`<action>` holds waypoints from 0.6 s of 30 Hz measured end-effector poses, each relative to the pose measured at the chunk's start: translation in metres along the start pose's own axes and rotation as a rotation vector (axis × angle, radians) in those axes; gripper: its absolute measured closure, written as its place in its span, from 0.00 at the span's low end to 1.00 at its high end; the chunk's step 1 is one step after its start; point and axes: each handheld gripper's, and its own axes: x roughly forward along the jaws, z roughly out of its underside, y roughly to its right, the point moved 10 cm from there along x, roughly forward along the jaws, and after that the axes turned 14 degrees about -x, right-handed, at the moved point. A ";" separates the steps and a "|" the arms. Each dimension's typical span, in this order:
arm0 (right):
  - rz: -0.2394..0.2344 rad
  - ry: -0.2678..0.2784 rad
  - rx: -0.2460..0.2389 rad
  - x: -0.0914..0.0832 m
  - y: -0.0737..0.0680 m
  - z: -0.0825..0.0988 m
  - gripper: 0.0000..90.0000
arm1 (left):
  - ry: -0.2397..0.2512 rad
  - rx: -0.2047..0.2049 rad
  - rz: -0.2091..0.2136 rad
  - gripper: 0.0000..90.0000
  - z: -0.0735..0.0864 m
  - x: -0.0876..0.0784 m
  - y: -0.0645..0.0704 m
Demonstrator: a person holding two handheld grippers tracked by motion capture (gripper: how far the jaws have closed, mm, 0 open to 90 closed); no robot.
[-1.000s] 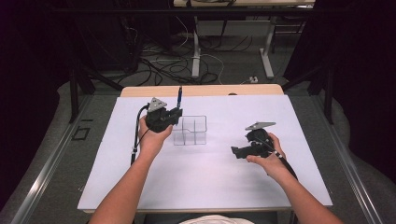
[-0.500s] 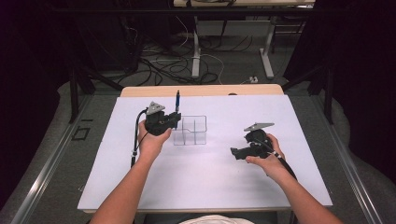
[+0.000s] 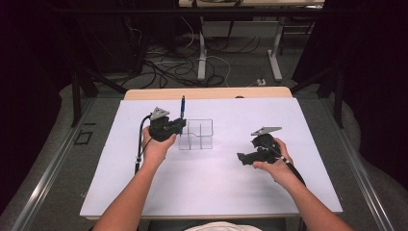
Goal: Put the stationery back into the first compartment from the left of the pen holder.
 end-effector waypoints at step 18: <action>0.004 0.002 0.005 -0.002 0.001 0.000 0.00 | 0.101 -0.001 -0.014 0.41 -0.021 -0.037 -0.006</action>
